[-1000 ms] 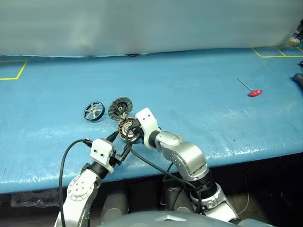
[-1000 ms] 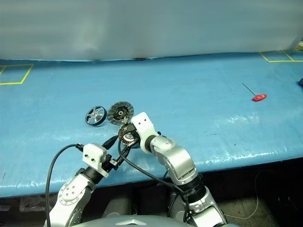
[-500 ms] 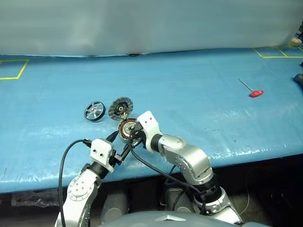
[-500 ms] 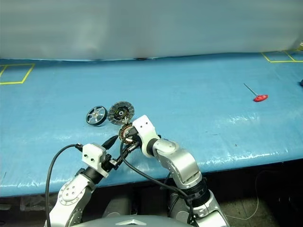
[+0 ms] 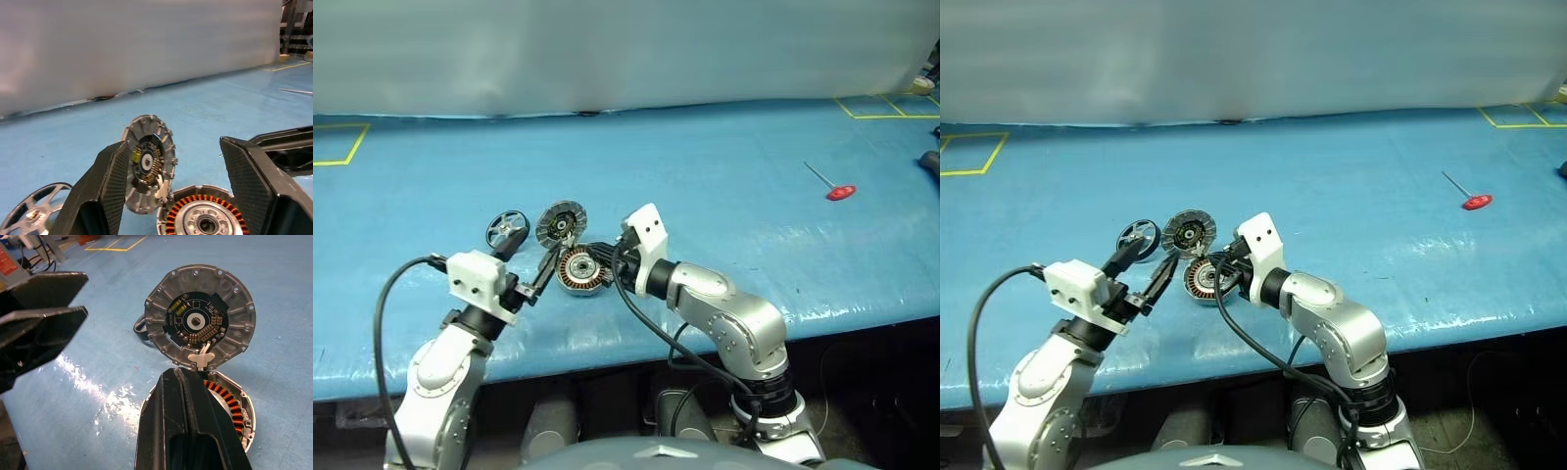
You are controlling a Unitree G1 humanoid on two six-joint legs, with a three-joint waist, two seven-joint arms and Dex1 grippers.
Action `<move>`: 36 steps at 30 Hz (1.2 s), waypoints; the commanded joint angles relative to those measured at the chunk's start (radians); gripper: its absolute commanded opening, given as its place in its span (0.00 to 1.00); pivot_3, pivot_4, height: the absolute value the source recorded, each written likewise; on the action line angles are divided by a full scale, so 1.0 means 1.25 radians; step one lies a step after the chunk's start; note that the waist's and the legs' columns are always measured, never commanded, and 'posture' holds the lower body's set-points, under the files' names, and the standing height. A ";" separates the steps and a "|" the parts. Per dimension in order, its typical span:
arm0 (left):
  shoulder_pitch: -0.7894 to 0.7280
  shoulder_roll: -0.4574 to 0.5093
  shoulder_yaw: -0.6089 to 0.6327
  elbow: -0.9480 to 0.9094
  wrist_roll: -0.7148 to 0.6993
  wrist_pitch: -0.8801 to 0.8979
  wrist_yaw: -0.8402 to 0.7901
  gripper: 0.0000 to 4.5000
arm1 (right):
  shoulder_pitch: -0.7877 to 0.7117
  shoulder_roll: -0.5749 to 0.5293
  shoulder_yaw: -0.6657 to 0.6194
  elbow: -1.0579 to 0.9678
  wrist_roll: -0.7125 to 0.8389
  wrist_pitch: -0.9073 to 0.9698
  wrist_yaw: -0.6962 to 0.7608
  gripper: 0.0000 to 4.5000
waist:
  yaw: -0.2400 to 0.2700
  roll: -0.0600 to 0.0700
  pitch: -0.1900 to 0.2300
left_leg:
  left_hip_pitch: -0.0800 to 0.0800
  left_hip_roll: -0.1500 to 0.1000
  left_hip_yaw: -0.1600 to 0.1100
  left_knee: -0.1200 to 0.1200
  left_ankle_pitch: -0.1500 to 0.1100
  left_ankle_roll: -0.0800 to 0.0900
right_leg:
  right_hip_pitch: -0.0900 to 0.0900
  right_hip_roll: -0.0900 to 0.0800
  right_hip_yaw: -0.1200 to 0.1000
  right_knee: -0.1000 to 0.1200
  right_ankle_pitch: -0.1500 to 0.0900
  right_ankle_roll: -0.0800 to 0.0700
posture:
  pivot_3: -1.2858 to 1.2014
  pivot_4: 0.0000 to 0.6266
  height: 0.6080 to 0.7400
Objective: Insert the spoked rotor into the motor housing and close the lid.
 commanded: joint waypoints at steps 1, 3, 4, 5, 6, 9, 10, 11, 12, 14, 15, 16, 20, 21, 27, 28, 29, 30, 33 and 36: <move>0.006 0.085 0.142 -0.070 -0.114 0.113 -0.020 0.71 | -0.007 -0.002 0.004 -0.021 0.004 -0.029 -0.010 0.01 | -0.001 0.000 0.000 | 0.000 0.000 0.000 0.000 0.000 0.000 | 0.000 0.000 0.000 0.000 0.000 0.000 | 0.52 0.24 1.00; 0.009 0.146 0.203 -0.056 -0.153 0.179 -0.033 0.71 | -0.007 -0.004 0.013 -0.017 0.001 -0.035 -0.014 0.01 | -0.001 0.000 0.000 | 0.000 0.001 -0.001 0.000 0.000 -0.001 | 0.000 0.001 0.000 0.001 0.000 -0.001 | 0.52 0.24 1.00; 0.011 0.184 0.228 -0.040 -0.154 0.208 -0.046 0.71 | -0.006 -0.003 0.018 -0.015 -0.001 -0.039 -0.016 0.01 | -0.001 0.000 0.000 | 0.001 0.001 -0.001 0.000 0.001 -0.001 | 0.000 0.001 0.000 0.001 0.000 -0.001 | 0.52 0.24 1.00; 0.010 0.217 0.249 -0.020 -0.161 0.236 -0.059 0.71 | -0.005 -0.004 0.023 -0.014 -0.001 -0.044 -0.017 0.01 | -0.001 0.000 0.000 | 0.001 0.001 -0.001 0.000 0.001 -0.001 | 0.000 0.001 0.000 0.001 0.000 -0.001 | 0.52 0.24 1.00; 0.003 0.248 0.264 0.006 -0.168 0.258 -0.073 0.71 | -0.004 -0.005 0.029 -0.012 -0.003 -0.049 -0.018 0.01 | 0.000 0.000 0.000 | 0.001 0.000 -0.001 0.000 0.001 -0.001 | 0.001 0.001 0.000 0.001 0.000 -0.001 | 0.52 0.24 1.00; -0.028 0.338 0.261 0.086 -0.147 0.289 -0.122 0.71 | -0.001 -0.013 0.049 -0.007 -0.011 -0.065 -0.021 0.01 | 0.002 0.000 0.000 | 0.001 0.000 -0.001 0.000 0.001 -0.001 | 0.001 0.000 0.000 0.000 0.000 -0.001 | 0.52 0.24 1.00; -0.049 0.359 0.251 0.119 -0.137 0.286 -0.135 0.71 | 0.001 -0.016 0.056 -0.004 -0.014 -0.073 -0.021 0.01 | 0.003 0.000 0.000 | 0.001 0.000 -0.001 0.000 0.001 -0.001 | 0.001 0.000 -0.001 0.000 0.000 -0.001 | 0.52 0.24 1.00; -0.073 0.372 0.239 0.152 -0.130 0.281 -0.146 0.71 | 0.003 -0.020 0.063 -0.003 -0.017 -0.080 -0.021 0.01 | 0.004 0.000 0.000 | 0.001 0.000 -0.001 0.000 0.001 -0.001 | 0.001 0.000 -0.001 0.000 0.000 -0.001 | 0.52 0.24 1.00; -0.097 0.390 0.222 0.186 -0.119 0.269 -0.166 0.71 | 0.005 -0.024 0.072 -0.001 -0.022 -0.088 -0.021 0.01 | 0.005 0.000 0.000 | 0.001 0.000 -0.001 0.000 0.001 -0.001 | 0.001 0.000 -0.001 0.000 0.000 -0.001 | 0.52 0.24 1.00; -0.140 0.425 0.187 0.248 -0.098 0.246 -0.218 0.71 | 0.009 -0.030 0.087 0.002 -0.031 -0.101 -0.021 0.01 | 0.004 0.000 0.000 | 0.001 0.000 -0.001 0.000 0.001 -0.002 | 0.000 0.000 -0.001 0.000 0.000 -0.001 | 0.52 0.24 1.00; -0.161 0.440 0.171 0.278 -0.090 0.233 -0.246 0.71 | 0.011 -0.030 0.092 0.003 -0.033 -0.107 -0.022 0.01 | 0.004 0.000 0.000 | 0.001 0.000 -0.001 -0.001 0.001 -0.002 | 0.000 0.000 -0.001 0.000 0.000 -0.001 | 0.52 0.24 1.00; -0.183 0.455 0.156 0.306 -0.085 0.227 -0.270 0.71 | 0.013 -0.029 0.095 0.004 -0.035 -0.111 -0.023 0.01 | 0.004 0.000 0.000 | 0.001 0.000 0.000 -0.001 0.001 -0.002 | 0.000 0.000 0.000 0.000 0.000 -0.001 | 0.52 0.24 1.00; -0.287 0.553 0.070 0.426 -0.081 0.225 -0.446 0.71 | 0.023 -0.023 0.109 0.009 -0.042 -0.132 -0.027 0.01 | 0.002 0.000 0.001 | 0.000 0.000 0.000 -0.002 0.001 -0.004 | -0.001 0.001 -0.001 0.000 -0.001 -0.002 | 0.52 0.24 1.00; -0.307 0.568 0.054 0.448 -0.080 0.226 -0.476 0.71 | 0.023 -0.022 0.111 0.011 -0.044 -0.136 -0.028 0.01 | 0.001 0.000 0.001 | 0.000 0.000 0.000 -0.002 0.001 -0.004 | -0.001 0.001 -0.001 0.000 -0.001 -0.002 | 0.52 0.24 1.00; -0.498 0.599 -0.073 0.612 0.014 0.207 -0.552 0.71 | 0.031 -0.014 0.130 0.015 -0.052 -0.152 -0.033 0.01 | 0.003 -0.001 0.001 | 0.000 0.000 0.000 -0.002 0.001 -0.004 | -0.001 0.001 -0.001 0.000 -0.001 -0.002 | 0.52 0.24 1.00; -0.532 0.599 -0.095 0.645 0.030 0.204 -0.571 0.71 | 0.033 -0.013 0.132 0.015 -0.053 -0.153 -0.035 0.01 | 0.003 -0.001 0.001 | 0.000 -0.001 0.000 -0.002 0.001 -0.004 | -0.001 0.002 -0.001 0.000 -0.001 -0.002 | 0.52 0.24 1.00; -0.564 0.600 -0.117 0.676 0.047 0.201 -0.591 0.71 | 0.037 -0.012 0.134 0.014 -0.053 -0.154 -0.037 0.01 | 0.003 -0.001 0.001 | 0.000 -0.001 0.000 -0.002 0.001 -0.004 | -0.001 0.002 0.000 0.000 -0.001 -0.002 | 0.52 0.24 1.00; -0.592 0.600 -0.139 0.707 0.064 0.196 -0.611 0.71 | 0.040 -0.011 0.136 0.012 -0.053 -0.155 -0.039 0.01 | 0.002 -0.001 0.001 | 0.000 -0.001 0.000 -0.002 0.001 -0.004 | -0.001 0.002 0.000 0.000 -0.001 -0.002 | 0.52 0.24 1.00; -0.659 0.591 -0.183 0.781 0.105 0.185 -0.652 0.71 | 0.045 -0.010 0.139 0.010 -0.054 -0.157 -0.043 0.01 | 0.002 -0.001 0.001 | 0.000 -0.001 0.000 -0.002 0.001 -0.004 | -0.001 0.003 0.000 0.000 -0.001 -0.002 | 0.52 0.24 1.00; -0.724 0.571 -0.217 0.854 0.138 0.178 -0.679 0.71 | 0.052 -0.009 0.141 0.007 -0.055 -0.158 -0.047 0.01 | 0.002 -0.002 0.001 | 0.000 -0.001 0.000 -0.002 0.001 -0.004 | -0.001 0.004 0.001 0.000 -0.001 -0.002 | 0.52 0.24 1.00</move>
